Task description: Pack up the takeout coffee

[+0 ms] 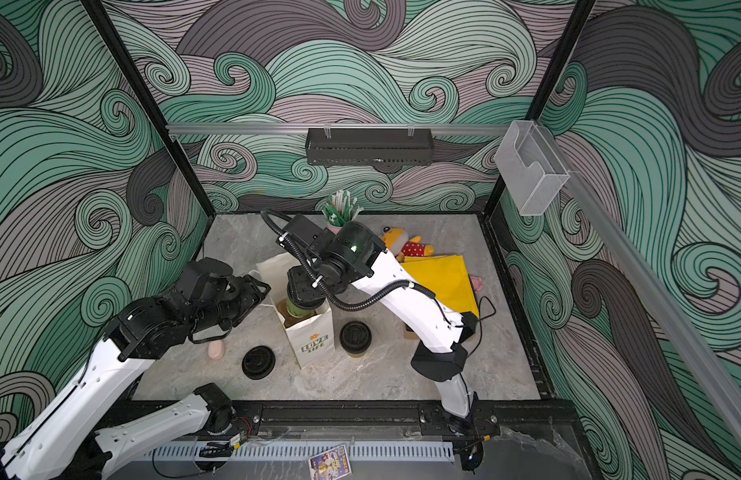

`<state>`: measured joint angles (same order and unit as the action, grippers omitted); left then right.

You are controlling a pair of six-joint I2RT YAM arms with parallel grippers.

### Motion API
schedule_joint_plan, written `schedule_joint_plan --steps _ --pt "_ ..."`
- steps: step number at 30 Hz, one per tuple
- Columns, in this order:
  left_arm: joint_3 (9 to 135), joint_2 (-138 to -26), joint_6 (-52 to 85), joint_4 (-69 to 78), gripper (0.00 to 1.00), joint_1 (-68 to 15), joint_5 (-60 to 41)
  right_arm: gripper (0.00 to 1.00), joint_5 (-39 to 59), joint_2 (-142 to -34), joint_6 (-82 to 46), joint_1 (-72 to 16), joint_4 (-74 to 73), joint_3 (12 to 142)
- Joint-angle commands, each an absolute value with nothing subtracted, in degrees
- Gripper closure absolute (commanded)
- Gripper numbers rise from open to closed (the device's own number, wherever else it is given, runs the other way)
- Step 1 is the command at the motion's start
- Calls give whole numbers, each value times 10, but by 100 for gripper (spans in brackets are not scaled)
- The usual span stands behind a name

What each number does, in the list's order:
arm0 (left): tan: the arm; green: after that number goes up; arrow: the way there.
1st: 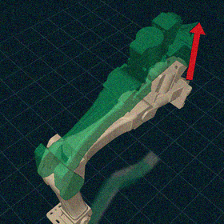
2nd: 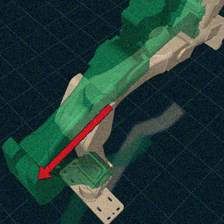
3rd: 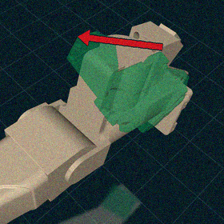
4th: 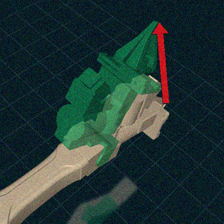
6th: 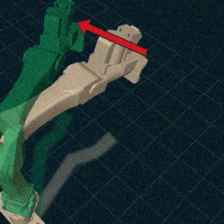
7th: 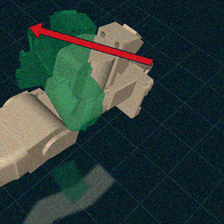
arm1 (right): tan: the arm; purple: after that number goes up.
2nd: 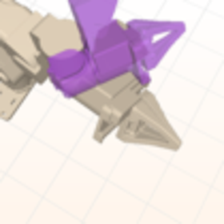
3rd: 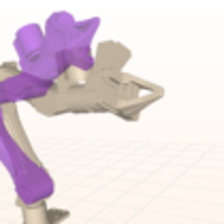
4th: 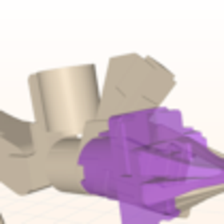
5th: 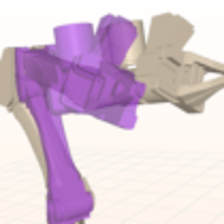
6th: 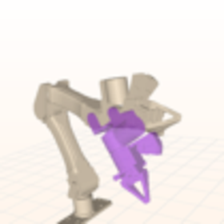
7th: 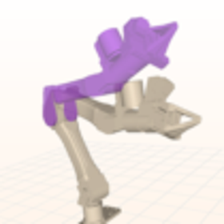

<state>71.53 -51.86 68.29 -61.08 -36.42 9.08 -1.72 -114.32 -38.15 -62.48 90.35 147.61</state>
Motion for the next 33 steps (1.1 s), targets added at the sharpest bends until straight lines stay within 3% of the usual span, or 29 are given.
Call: schedule_joint_plan --steps 1,8,11,20,33 --pt "737 -515 648 -654 44 -366 96 45 -35 -1165 -384 -634 924 1490" --pt "733 -502 634 -660 69 -366 89 45 -52 -1200 -376 -643 937 1493" --pt "728 -497 634 -658 75 -366 84 45 -53 -1214 -366 -643 937 1500" --pt "718 -488 634 -650 85 -366 79 44 -39 -1249 -323 -644 945 1504" --pt "706 -484 637 -647 90 -366 76 44 -29 -1285 -344 -642 952 1513"
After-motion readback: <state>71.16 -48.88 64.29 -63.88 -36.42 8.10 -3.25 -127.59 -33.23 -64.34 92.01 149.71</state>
